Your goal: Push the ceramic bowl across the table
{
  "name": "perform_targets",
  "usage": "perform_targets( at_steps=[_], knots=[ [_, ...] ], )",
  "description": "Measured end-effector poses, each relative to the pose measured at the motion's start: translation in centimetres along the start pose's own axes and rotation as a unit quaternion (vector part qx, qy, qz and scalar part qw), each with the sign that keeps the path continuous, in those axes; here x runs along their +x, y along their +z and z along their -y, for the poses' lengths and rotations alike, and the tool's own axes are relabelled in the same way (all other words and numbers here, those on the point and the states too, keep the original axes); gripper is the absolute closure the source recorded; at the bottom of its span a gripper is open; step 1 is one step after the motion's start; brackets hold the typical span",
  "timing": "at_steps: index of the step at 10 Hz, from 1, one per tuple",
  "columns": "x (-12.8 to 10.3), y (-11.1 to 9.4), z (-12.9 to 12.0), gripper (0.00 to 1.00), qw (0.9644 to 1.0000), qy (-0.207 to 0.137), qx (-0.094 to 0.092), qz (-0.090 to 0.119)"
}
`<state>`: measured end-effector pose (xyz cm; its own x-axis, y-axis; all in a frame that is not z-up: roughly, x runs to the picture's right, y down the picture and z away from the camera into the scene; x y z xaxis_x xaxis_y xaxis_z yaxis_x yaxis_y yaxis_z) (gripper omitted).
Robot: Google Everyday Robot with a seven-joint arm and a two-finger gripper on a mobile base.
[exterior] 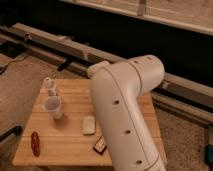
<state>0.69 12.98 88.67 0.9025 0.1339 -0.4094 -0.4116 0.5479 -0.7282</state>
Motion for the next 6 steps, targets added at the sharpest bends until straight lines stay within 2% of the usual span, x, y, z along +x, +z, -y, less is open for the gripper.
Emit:
perform_targets(
  at_steps=[1,3,5,6],
  knots=[
    [-0.3,0.0,-0.5,0.2,0.9999,-0.009,-0.01,0.001],
    [-0.8,0.0,-1.5,0.2,0.9989,-0.013,-0.042,0.015],
    [-0.7,-0.4,-2.0,0.2,0.9972,-0.005,-0.066,0.034],
    [-0.7,-0.7,-2.1,0.2,0.9958,0.004,-0.076,0.051]
  ],
)
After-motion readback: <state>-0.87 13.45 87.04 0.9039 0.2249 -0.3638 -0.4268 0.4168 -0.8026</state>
